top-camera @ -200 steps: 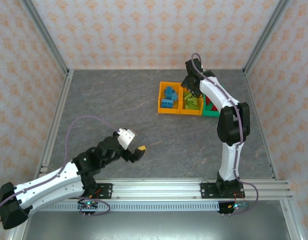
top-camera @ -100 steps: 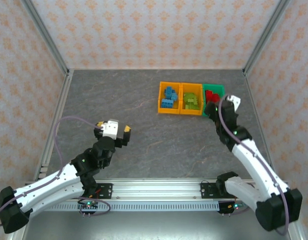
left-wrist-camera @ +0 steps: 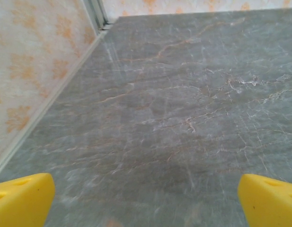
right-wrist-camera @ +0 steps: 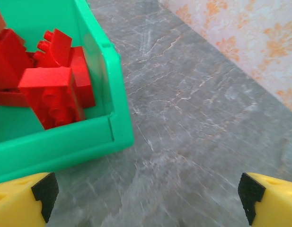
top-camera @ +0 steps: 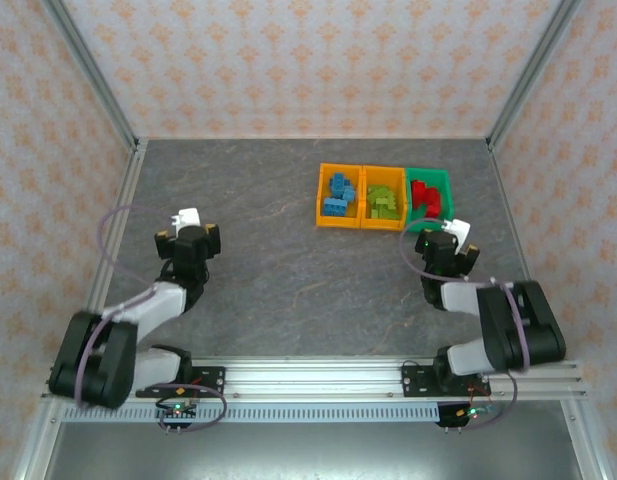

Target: Sort the legos into containers by color

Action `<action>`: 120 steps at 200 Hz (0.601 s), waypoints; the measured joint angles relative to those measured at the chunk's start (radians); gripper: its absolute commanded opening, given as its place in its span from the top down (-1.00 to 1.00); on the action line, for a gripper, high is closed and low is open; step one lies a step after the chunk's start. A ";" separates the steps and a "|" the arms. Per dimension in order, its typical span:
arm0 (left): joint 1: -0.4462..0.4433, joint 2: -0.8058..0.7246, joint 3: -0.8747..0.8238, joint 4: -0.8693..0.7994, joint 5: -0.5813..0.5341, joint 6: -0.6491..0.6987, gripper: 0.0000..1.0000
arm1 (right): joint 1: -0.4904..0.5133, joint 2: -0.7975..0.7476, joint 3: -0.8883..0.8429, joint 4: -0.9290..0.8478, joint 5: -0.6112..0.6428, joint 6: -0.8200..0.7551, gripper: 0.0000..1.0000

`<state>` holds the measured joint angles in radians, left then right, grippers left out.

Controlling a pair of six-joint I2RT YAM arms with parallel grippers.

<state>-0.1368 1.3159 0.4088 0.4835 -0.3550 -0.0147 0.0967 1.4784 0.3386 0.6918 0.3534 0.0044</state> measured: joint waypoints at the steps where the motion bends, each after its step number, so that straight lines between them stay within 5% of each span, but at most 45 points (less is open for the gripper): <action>1: 0.004 0.014 0.003 0.010 0.006 0.000 -1.00 | -0.002 0.005 0.002 0.004 -0.002 0.000 -0.99; 28: 0.077 0.188 -0.005 0.151 0.122 0.005 -1.00 | -0.029 0.056 0.025 0.055 -0.050 -0.002 -0.98; 120: 0.091 0.192 -0.009 0.240 0.214 0.006 -1.00 | -0.031 0.054 0.049 0.086 -0.125 -0.010 -0.98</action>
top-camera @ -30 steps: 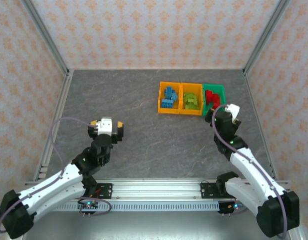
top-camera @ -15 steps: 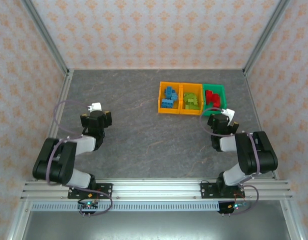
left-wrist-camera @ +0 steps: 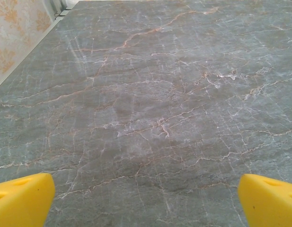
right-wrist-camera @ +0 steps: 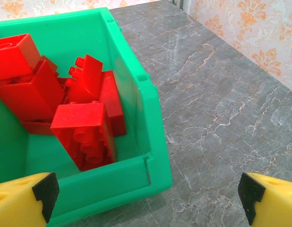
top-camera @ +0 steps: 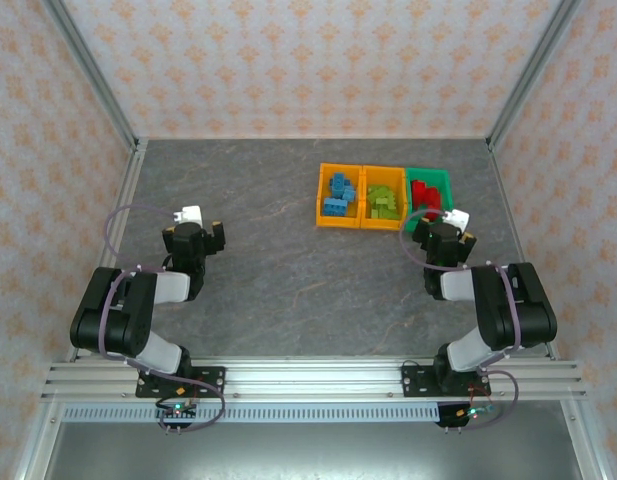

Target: Sort the legos into containers by color

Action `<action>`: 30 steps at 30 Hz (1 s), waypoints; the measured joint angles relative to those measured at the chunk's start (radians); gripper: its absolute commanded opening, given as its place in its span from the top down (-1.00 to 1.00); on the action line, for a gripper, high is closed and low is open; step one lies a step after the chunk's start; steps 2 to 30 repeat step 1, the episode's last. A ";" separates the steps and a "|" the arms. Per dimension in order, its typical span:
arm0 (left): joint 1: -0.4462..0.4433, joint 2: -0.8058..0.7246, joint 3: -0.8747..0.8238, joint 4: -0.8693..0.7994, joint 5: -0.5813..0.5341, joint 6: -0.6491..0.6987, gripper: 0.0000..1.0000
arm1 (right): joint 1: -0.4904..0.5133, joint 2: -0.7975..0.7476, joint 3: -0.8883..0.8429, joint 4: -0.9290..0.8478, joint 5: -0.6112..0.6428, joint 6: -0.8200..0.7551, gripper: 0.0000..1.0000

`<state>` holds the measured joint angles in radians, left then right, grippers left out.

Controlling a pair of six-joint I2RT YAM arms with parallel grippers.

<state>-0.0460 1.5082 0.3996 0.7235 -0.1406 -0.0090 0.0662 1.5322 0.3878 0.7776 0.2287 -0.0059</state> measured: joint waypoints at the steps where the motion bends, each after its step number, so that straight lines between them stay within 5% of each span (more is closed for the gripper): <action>1: 0.000 0.000 0.000 0.000 0.003 0.000 -1.00 | 0.000 0.000 0.000 0.002 -0.002 0.000 -0.98; 30: 0.000 0.000 0.000 0.000 0.003 0.000 -1.00 | 0.000 0.000 0.000 0.002 -0.002 0.000 -0.98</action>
